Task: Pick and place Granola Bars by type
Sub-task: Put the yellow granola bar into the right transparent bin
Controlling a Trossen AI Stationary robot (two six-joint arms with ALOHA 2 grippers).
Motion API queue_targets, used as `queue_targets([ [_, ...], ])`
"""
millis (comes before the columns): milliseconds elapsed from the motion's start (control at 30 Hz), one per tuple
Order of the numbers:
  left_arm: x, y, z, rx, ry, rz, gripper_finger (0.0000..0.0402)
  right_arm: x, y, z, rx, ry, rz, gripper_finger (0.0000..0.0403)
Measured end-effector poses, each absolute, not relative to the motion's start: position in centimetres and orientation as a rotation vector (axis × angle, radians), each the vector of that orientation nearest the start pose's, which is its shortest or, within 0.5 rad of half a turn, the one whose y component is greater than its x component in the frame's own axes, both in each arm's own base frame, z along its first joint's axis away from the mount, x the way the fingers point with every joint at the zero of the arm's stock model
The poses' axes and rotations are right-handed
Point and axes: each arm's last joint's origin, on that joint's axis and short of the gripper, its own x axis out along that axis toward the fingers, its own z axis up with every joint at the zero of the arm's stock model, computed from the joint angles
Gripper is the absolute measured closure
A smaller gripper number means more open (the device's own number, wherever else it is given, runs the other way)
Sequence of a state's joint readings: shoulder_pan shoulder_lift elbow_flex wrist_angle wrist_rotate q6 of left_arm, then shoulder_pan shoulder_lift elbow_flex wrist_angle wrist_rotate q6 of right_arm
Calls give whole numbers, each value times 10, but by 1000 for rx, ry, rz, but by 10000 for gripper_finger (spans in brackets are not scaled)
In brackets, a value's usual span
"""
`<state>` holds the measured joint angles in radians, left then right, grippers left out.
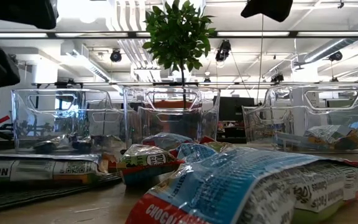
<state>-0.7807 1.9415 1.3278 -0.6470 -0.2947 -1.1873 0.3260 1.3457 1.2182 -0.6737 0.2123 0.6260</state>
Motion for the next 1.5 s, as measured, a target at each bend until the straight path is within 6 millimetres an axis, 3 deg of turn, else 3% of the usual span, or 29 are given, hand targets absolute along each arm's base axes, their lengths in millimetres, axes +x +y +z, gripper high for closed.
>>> queue_targets([
  [367, 275, -260, 161, -420, 1113, 252, 244, 267, 78, 320, 387, 769, -154, 193],
  [600, 271, -254, 150, -476, 1079, 345, 244, 267, 79, 321, 383, 752, -160, 193],
  [933, 272, -252, 149, -492, 1053, 375, 271, 241, 84, 356, 302, 459, -365, 193],
  [1233, 274, -256, 181, -597, 1045, 292, 297, 213, 75, 382, 320, 302, -456, 193],
  [1500, 265, -235, 221, -651, 829, 436, 298, 204, 74, 387, 304, 249, -514, 193],
])
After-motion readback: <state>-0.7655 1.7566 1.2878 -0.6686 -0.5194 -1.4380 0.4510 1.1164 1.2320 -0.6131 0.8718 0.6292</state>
